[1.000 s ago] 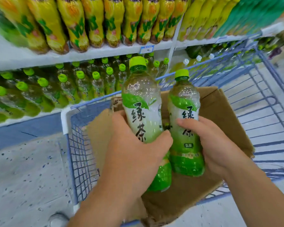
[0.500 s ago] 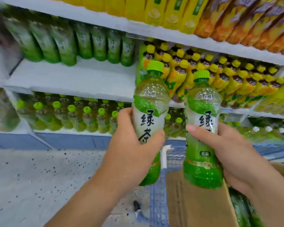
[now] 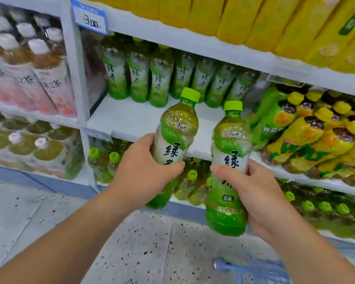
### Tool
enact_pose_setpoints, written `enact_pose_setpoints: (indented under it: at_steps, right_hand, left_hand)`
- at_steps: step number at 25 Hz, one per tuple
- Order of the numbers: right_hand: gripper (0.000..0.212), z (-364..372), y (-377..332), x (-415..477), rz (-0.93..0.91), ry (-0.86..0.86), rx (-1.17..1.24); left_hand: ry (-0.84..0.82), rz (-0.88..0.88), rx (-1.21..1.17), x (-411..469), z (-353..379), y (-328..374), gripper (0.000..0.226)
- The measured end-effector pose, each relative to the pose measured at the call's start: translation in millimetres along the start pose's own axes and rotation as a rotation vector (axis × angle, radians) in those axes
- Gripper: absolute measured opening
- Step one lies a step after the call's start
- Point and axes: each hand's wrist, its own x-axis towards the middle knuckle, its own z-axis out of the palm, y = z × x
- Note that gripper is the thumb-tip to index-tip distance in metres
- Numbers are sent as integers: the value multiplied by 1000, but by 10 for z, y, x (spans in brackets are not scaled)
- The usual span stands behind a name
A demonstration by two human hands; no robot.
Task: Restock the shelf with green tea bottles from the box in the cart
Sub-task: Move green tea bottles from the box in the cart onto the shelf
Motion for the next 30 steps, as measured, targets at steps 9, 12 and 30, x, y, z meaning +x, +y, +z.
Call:
enact_pose_setpoints:
  at_steps: [9,12,30]
  right_hand:
    - [23,172,32,1416,-186,81,-114]
    - [26,207,-59,1760,-283,112,-168]
    - [49,263,475,2208,-392,96,-244]
  left_hand:
    - [72,148,64,1393,50,-71,45]
    - [82,207,11,1707,82,-148,49]
    - [13,389,64,2215,173,-836,62]
